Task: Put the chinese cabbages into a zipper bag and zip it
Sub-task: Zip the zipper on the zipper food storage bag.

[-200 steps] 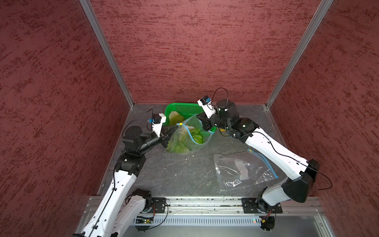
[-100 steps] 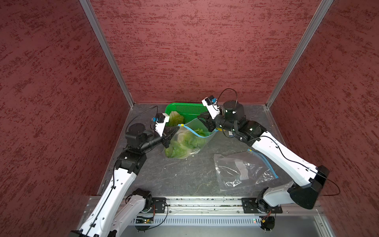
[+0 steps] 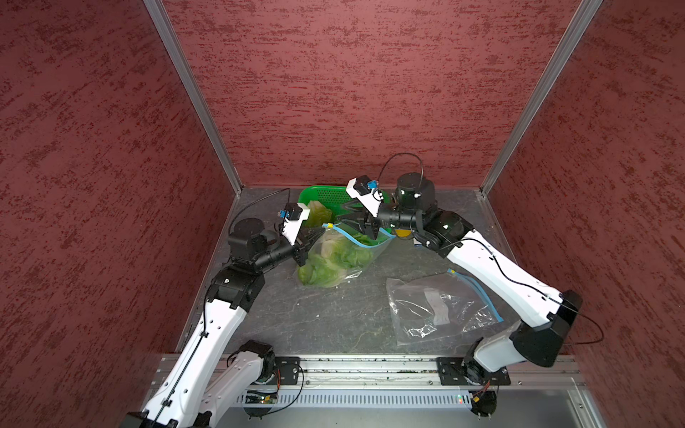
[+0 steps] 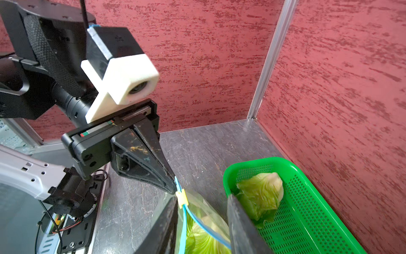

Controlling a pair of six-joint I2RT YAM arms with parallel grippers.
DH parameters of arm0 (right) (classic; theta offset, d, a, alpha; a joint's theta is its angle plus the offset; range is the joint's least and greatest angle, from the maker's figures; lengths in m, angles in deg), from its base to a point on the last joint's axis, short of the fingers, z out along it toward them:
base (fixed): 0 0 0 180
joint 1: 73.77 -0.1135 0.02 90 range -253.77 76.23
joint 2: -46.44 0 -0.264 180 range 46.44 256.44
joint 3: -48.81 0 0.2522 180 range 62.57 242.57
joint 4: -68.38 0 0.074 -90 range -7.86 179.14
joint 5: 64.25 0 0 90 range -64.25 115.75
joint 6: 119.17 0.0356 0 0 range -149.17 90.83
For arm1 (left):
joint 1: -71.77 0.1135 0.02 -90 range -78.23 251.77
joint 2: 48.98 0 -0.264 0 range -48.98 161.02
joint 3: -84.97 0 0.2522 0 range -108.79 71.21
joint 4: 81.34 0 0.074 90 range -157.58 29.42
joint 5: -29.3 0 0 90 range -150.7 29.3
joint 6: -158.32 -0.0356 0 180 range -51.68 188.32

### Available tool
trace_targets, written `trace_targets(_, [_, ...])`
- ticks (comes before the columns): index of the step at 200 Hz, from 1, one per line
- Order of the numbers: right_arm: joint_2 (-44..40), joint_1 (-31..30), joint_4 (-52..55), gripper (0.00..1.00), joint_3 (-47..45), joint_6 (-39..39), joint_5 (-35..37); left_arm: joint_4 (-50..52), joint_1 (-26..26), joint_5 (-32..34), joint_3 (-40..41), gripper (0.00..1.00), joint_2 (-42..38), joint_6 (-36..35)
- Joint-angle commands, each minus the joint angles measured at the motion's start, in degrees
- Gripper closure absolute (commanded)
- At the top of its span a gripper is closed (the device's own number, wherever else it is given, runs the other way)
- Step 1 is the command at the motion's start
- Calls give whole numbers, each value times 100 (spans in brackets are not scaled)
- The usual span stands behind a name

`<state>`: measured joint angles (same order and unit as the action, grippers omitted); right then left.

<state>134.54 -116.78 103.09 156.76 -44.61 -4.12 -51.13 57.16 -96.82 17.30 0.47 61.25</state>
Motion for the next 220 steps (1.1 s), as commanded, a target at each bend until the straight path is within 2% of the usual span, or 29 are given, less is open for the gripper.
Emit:
trace_targets(1, [283,-41,170,61,310,-441,-378,-103,-50,-102,-159,100,-45,-171])
trace_targets(53, [855,-41,753,66,892,-641,-567,-113,-59,-54,-223,100,25,-190])
trace_targets(145, [733,-41,967,67,808,-560,-773,-137,-59,81,-269,100,74,-146])
trace_targets(220, [746,-38,902,83,829,-543,-687,-145,-55,158,-282,100,52,-106])
